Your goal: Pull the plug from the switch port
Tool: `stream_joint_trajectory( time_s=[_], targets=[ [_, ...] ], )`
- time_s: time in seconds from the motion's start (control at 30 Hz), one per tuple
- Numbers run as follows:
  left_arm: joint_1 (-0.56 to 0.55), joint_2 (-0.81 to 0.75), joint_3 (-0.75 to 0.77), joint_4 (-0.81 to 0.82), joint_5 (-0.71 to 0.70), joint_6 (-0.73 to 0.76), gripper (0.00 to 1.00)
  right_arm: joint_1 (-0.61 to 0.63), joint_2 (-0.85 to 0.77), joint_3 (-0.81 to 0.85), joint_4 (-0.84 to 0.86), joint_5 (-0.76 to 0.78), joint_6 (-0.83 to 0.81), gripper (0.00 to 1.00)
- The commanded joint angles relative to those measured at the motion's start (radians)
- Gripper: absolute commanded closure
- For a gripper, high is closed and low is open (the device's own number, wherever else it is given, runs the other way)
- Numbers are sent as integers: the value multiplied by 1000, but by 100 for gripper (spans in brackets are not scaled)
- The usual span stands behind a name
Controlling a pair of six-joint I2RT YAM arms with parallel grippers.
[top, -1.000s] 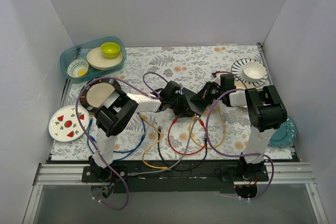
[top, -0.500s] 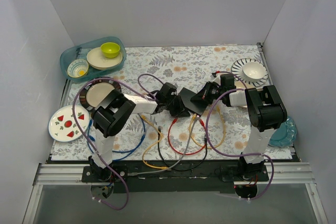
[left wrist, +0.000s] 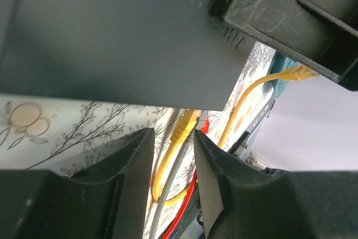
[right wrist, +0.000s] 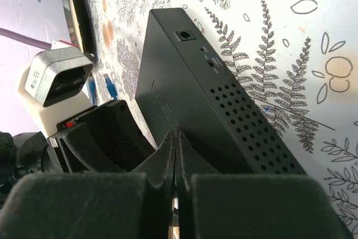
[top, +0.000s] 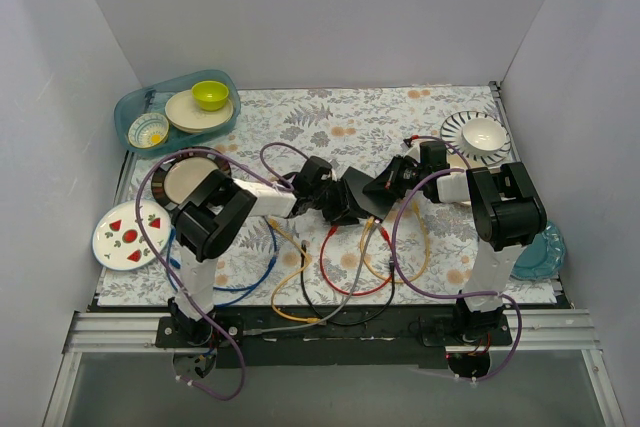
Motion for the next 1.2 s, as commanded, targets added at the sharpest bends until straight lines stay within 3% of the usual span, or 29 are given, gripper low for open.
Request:
stream_joint_trajectory(
  time_s=[0.0,0.6,0.97,1.17],
  targets=[
    [-17,59,8,-84,-22,57,65,-6,58,-30,-148,135,-73,99],
    [-28,132,72,-90,-9,40,71,-8,62,-31,-143,132,-70,99],
    [-28,148,101,-93,-9,29,84,-8,68,-30,-142,130,-70,99],
    [-28,145,107,-100,-15,35,100,-6,72,-27,-143,130,-70,99]
  ],
)
